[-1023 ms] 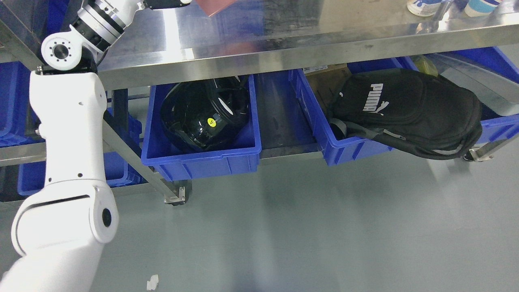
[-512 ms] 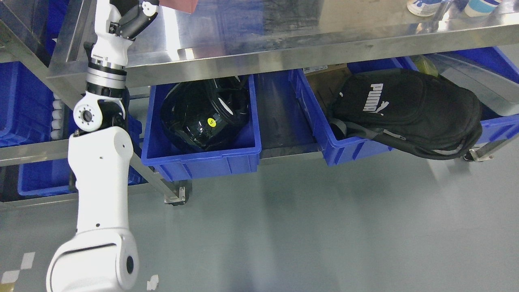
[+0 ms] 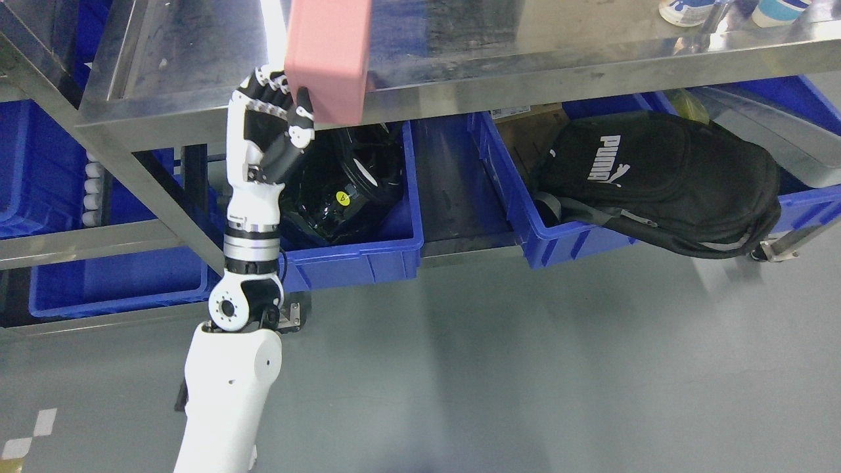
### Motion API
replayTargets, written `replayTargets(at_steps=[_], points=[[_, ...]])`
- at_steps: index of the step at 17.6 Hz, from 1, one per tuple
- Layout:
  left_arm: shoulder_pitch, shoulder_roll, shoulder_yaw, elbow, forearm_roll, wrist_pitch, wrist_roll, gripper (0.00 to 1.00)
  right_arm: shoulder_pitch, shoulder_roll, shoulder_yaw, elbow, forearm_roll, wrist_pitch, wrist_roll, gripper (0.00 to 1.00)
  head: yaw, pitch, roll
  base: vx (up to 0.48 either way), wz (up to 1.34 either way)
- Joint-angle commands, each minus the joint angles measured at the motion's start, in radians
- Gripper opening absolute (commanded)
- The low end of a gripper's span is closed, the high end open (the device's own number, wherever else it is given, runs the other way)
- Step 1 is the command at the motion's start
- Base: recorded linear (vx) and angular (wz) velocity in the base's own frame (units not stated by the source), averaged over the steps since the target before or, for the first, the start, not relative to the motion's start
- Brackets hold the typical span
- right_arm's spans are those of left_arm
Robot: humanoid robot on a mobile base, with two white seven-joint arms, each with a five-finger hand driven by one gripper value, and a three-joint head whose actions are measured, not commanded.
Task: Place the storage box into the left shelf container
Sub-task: 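Lift the pink box off the shelf and lower it in front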
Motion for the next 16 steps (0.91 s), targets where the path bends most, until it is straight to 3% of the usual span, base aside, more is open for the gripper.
replayTargets(at_steps=[1, 8, 16], points=[[0.209, 0.007, -0.176, -0.277, 0.016, -0.009, -0.04, 0.01, -0.006, -0.017, -0.003, -0.017, -0.002, 0.0, 0.0, 1.0, 0.0, 0.0, 0.0, 0.0, 0.0], [0.304, 0.007, -0.138, -0.285, 0.016, -0.081, -0.055, 0.01, -0.006, -0.017, -0.003, -0.017, -0.002, 0.0, 0.0, 1.0, 0.0, 0.0, 0.0, 0.0, 0.0], [0.387, 0.013, -0.057, -0.283, 0.016, -0.095, -0.055, 0.02, -0.006, -0.017, -0.003, -0.017, -0.002, 0.0, 0.0, 1.0, 0.0, 0.0, 0.0, 0.0, 0.0]])
